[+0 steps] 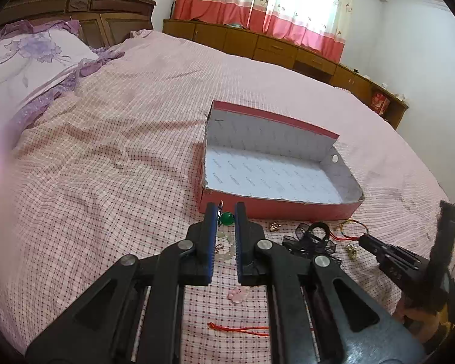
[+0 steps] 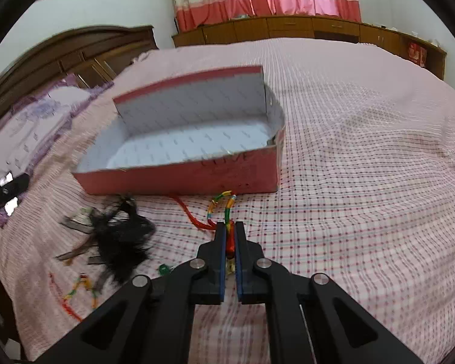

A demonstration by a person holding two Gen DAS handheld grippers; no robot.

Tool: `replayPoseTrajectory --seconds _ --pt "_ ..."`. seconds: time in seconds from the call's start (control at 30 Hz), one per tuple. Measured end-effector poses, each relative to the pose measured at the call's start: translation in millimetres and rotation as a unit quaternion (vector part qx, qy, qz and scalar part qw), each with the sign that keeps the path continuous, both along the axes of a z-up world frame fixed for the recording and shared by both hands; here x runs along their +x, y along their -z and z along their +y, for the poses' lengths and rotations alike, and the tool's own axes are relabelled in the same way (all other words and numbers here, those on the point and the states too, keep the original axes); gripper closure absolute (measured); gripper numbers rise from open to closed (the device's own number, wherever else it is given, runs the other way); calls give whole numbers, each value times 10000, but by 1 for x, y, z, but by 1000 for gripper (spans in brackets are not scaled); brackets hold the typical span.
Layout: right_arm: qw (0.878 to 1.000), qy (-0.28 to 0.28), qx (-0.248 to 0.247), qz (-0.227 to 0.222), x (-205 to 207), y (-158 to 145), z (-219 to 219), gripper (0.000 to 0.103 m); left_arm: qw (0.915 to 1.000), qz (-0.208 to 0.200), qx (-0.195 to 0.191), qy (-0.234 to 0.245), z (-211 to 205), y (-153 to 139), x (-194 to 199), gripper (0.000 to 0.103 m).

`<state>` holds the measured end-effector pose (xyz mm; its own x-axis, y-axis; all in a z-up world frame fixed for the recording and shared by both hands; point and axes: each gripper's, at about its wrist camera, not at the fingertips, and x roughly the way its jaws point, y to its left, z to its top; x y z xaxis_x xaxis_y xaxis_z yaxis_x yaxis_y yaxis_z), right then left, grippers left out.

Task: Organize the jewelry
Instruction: 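Lift the green pendant with the left gripper while the right gripper grasps the rainbow bead bracelet, then carry both held items over the shoebox and open both grippers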

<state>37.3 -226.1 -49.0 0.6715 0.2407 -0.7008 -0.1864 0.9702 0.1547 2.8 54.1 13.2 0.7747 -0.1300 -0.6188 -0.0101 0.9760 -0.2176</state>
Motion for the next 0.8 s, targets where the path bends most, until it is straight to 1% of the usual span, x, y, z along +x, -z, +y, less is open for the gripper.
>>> replayPoseTrajectory --seconds 0.07,0.27,0.43,0.63,0.8 --pt "9999 30 127 -94 -8 -10 -4 97 10000 -24 -6 12 -1 -2 -1 100" --pt "9986 58 290 -439 -25 -42 -11 97 9999 -164 3 34 -4 -11 -2 100" --pt "9962 12 474 -725 -36 -70 -14 97 9993 -336 52 160 -10 -22 1 100" --pt "9925 -74 602 -1064 -40 -99 -9 97 9980 -521 83 358 -18 -34 9 100" --pt "9902 -184 522 -1283 -31 -116 1 97 9965 -674 192 450 -25 -43 24 100"
